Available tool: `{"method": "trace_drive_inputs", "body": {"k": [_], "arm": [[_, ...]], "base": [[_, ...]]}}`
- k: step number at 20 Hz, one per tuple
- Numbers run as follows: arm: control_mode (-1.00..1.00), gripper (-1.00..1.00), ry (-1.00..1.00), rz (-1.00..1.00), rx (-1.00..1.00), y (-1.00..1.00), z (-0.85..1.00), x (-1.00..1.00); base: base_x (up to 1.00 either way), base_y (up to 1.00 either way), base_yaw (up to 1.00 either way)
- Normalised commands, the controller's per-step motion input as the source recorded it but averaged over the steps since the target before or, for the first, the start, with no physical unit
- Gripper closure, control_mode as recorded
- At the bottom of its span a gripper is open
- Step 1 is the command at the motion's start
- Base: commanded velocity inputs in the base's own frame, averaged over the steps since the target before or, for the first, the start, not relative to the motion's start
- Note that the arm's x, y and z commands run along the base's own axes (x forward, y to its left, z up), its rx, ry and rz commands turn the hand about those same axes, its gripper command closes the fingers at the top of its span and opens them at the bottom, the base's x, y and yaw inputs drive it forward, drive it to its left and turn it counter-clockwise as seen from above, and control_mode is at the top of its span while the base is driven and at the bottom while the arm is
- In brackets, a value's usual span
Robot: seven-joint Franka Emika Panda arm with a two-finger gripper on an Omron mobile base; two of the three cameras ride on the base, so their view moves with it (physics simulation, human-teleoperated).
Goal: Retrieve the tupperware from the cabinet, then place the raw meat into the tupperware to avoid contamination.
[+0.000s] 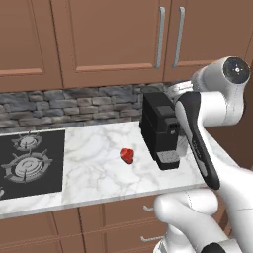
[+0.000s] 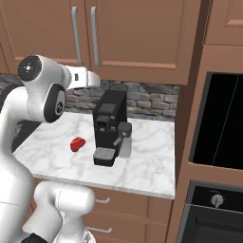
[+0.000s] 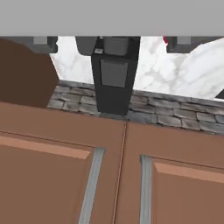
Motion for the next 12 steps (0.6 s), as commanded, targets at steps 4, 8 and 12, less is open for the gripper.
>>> {"method": "trace_drive_inputs", "body": {"k": [4, 8, 12], "arm": [[-1.00, -1.00, -0.18, 0.00, 0.00, -0.08, 0.64, 0.07], [-1.00, -1.00, -0.17, -0.03, -0.01, 0.16, 0.64, 0.04], [-1.00, -1.00, -0.15, -0.08, 0.01, 0.16, 0.37, 0.00]], "base": [[0.00, 0.00, 0.00], [0.00, 0.00, 0.00], [0.00, 0.00, 0.00]]}}
